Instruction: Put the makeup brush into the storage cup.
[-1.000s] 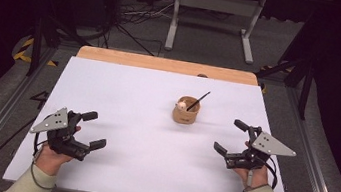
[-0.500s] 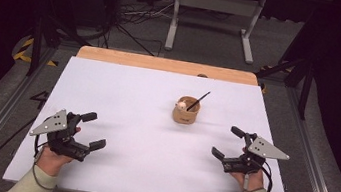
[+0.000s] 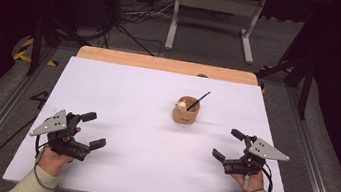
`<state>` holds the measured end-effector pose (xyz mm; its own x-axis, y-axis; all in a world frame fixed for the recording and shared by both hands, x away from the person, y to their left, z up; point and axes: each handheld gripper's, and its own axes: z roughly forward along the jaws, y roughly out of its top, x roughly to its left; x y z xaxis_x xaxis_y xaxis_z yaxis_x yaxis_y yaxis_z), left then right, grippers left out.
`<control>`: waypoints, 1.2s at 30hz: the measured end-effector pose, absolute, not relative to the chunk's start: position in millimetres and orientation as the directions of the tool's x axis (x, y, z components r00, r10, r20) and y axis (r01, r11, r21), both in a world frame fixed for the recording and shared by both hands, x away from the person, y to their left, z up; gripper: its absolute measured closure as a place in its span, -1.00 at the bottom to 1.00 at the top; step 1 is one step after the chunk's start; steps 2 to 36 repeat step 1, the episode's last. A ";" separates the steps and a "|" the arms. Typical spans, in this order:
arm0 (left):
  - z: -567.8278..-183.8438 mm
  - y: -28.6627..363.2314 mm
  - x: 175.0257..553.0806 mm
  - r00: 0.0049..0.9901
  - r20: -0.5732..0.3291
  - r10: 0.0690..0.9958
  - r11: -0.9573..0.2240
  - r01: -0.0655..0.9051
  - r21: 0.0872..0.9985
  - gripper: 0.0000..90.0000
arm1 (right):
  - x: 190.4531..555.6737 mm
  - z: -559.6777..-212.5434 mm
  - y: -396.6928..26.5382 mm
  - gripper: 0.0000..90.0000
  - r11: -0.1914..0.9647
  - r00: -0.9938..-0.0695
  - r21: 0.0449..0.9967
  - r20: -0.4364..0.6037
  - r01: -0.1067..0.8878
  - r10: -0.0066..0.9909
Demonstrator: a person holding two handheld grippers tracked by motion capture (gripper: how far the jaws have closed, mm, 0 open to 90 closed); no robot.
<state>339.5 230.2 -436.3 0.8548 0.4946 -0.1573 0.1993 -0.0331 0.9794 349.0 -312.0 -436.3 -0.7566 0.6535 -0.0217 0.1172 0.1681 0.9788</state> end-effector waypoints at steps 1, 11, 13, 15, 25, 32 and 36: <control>-436.7 230.4 339.9 0.855 -0.156 0.494 -0.032 0.198 0.980 -0.98 | 348.9 -435.8 -311.9 -1.00 0.168 -0.757 0.979 -0.024 0.115 0.653; -436.7 230.4 339.9 0.855 -0.156 0.494 -0.032 0.198 0.980 -0.98 | 348.9 -435.8 -311.9 -1.00 0.168 -0.757 0.979 -0.024 0.115 0.653; -436.7 230.4 339.9 0.855 -0.156 0.494 -0.032 0.198 0.980 -0.98 | 348.9 -435.8 -311.9 -1.00 0.168 -0.757 0.979 -0.024 0.115 0.653; -436.7 230.4 339.9 0.855 -0.156 0.494 -0.032 0.198 0.980 -0.98 | 348.9 -435.8 -311.9 -1.00 0.168 -0.757 0.979 -0.024 0.115 0.653; -436.7 230.4 339.9 0.855 -0.156 0.494 -0.032 0.198 0.980 -0.98 | 348.9 -435.8 -311.9 -1.00 0.168 -0.757 0.979 -0.024 0.115 0.653; -436.7 230.4 339.9 0.855 -0.156 0.494 -0.032 0.198 0.980 -0.98 | 348.9 -435.8 -311.9 -1.00 0.168 -0.757 0.979 -0.024 0.115 0.653; -436.7 230.4 339.9 0.855 -0.156 0.494 -0.032 0.198 0.980 -0.98 | 348.9 -435.8 -311.9 -1.00 0.168 -0.757 0.979 -0.024 0.115 0.653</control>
